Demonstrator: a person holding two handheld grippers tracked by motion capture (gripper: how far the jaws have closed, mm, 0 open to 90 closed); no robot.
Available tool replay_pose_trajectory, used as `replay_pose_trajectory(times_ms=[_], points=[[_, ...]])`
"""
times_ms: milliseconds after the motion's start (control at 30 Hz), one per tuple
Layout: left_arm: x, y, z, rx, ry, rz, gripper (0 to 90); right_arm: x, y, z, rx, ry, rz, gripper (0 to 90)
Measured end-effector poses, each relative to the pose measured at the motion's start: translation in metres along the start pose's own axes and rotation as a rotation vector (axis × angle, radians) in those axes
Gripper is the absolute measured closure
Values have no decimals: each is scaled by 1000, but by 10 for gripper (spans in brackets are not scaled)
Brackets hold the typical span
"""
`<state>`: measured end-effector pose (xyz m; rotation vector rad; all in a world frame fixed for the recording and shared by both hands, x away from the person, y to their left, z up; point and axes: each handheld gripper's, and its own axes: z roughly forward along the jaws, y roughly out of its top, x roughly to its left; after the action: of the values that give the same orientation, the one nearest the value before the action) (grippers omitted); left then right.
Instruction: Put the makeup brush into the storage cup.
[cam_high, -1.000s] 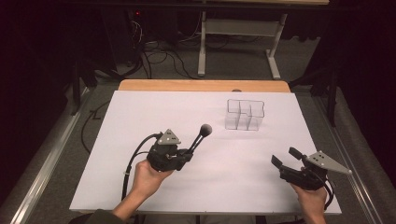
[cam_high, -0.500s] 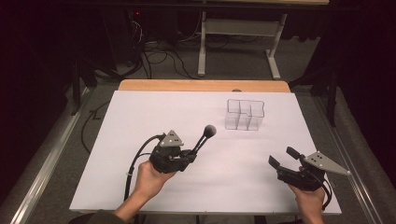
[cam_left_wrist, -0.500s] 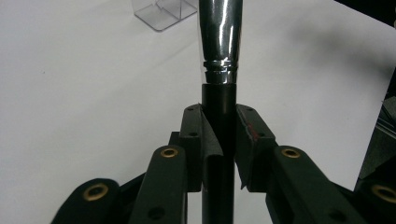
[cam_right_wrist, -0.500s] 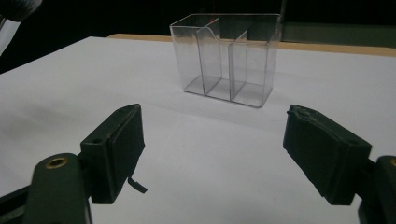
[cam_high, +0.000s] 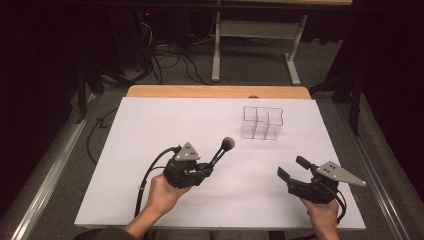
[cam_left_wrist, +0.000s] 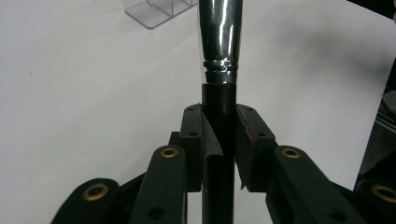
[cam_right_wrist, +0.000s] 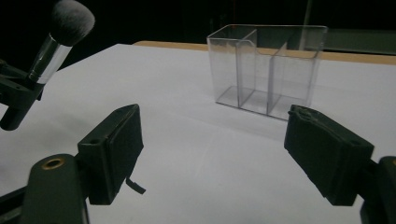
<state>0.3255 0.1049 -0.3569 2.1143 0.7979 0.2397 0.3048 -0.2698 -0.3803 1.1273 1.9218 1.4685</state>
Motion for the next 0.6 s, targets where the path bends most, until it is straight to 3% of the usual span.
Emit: replay_pose_trajectory(times_ms=[600], points=[[-7, 2, 7, -12, -28, 26, 739, 48, 7, 43, 32, 161, -45, 213]])
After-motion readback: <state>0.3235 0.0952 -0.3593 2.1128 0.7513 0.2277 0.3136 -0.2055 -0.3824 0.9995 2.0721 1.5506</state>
